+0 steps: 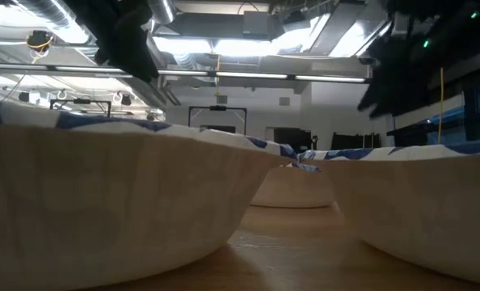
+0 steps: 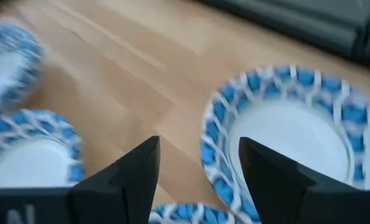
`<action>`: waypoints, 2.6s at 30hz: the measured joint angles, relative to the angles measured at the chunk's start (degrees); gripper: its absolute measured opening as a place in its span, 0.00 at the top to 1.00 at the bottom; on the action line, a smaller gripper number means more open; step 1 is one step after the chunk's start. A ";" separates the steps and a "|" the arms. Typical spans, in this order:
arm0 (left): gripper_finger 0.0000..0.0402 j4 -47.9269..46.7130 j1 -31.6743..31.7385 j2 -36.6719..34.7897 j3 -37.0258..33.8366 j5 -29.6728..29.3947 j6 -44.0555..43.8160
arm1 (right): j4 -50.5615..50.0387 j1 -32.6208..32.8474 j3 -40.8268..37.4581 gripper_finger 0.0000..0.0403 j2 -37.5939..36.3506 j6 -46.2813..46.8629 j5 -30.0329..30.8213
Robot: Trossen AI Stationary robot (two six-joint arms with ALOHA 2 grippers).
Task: Nest bowls inside each other
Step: Stack the white bowl on the white bowl
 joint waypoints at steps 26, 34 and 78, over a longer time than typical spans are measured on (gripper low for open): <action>0.60 -0.67 -0.03 0.00 0.00 0.58 1.43 | -6.32 -11.68 10.45 0.45 27.90 -9.24 -12.36; 0.60 -0.67 -0.03 0.00 0.00 1.58 1.45 | -6.47 -11.68 10.67 0.45 30.28 -9.48 -14.72; 0.60 -0.67 0.00 0.00 0.00 1.99 1.39 | -4.59 -12.75 10.67 0.59 35.45 -13.52 -20.67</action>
